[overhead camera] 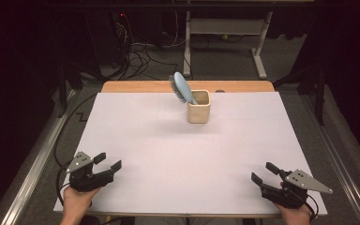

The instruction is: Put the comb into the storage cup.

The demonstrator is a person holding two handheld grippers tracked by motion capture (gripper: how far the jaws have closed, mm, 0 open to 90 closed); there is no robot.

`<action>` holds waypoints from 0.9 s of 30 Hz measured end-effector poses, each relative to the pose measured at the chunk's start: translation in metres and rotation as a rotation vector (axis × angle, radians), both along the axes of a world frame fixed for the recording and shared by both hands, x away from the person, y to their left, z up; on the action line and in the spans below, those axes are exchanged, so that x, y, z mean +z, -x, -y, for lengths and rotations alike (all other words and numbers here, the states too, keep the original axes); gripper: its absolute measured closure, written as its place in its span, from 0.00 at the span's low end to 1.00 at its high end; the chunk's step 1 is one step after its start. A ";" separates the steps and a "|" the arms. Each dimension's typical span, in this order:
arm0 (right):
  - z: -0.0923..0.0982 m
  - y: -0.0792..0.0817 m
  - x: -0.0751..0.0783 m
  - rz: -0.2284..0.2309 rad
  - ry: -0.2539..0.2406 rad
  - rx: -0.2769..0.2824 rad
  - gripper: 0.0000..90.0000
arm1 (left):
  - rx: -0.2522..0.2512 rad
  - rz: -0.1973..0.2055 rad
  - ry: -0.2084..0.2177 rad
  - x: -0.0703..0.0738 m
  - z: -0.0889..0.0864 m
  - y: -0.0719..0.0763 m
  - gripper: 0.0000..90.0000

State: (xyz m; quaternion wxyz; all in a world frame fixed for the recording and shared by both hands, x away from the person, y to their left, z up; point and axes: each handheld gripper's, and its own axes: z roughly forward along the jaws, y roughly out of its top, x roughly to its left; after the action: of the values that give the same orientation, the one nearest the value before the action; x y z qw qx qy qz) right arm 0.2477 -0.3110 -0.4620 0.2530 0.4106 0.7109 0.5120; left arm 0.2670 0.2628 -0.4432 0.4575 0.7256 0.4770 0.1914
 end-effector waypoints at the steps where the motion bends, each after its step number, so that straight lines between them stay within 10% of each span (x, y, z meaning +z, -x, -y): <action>1: 0.000 0.000 0.000 -0.001 -0.001 0.000 0.34 | 0.003 0.001 0.002 -0.001 0.000 0.000 0.32; 27: 0.001 0.000 0.001 -0.003 -0.006 -0.001 0.34 | 0.063 0.000 0.029 -0.022 -0.005 0.010 0.32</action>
State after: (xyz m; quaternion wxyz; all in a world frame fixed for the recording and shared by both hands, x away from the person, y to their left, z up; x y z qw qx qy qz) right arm 0.2472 -0.3117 -0.4614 0.2509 0.4123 0.7096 0.5134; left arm 0.2571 0.2677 -0.4647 0.4619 0.7035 0.5022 0.1987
